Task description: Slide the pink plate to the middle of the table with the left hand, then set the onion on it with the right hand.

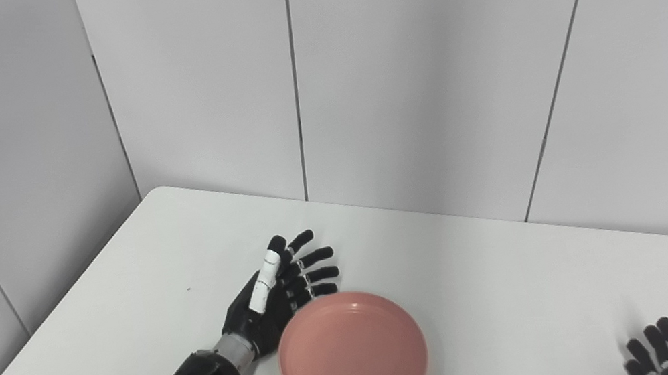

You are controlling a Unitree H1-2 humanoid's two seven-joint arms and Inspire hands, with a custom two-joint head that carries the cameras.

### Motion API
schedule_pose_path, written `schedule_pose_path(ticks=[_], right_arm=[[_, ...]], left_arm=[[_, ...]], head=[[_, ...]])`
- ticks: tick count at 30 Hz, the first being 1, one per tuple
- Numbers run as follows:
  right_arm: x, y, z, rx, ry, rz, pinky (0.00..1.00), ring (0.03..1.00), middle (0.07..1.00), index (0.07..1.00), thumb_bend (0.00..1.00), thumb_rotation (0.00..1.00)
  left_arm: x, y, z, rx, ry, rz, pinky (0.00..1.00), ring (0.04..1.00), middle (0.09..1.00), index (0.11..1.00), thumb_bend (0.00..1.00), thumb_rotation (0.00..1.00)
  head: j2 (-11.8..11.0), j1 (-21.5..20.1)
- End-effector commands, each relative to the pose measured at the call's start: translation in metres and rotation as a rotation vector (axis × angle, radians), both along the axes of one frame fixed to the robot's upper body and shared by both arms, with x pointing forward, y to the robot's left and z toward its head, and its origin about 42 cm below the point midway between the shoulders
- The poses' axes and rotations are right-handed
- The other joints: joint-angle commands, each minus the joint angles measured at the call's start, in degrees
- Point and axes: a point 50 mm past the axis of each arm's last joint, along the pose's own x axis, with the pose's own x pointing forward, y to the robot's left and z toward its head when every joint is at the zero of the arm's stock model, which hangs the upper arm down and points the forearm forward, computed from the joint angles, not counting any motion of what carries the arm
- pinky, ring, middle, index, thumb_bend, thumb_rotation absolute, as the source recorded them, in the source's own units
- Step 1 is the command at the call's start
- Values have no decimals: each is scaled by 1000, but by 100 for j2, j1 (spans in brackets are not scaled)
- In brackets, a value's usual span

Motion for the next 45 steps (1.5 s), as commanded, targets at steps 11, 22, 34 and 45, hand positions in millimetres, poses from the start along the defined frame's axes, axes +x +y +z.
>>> schedule_pose_path(ticks=[11, 22, 34, 45], right_arm=[[-10, 20, -26, 38, 117, 41, 1000, 1000, 1000, 1000, 783, 944], [-6, 25, -32, 40, 112, 42, 1000, 1000, 1000, 1000, 833, 924], [-4, 28, -35, 35, 113, 52, 1000, 989, 1000, 1000, 826, 938], [-5, 37, -33, 15, 122, 31, 1000, 965, 998, 996, 794, 956]], left_arm=[[-9, -38, -14, -38, 67, 22, 683, 743, 827, 929, 907, 810], [-9, -60, -19, -79, 90, 20, 695, 757, 838, 947, 884, 840], [-8, -74, -25, -72, 100, 9, 683, 751, 834, 942, 891, 834], [-12, -78, -30, -100, 135, -11, 729, 779, 859, 964, 871, 820]], head=[[88, -251], [126, -372], [221, -562], [293, -821]])
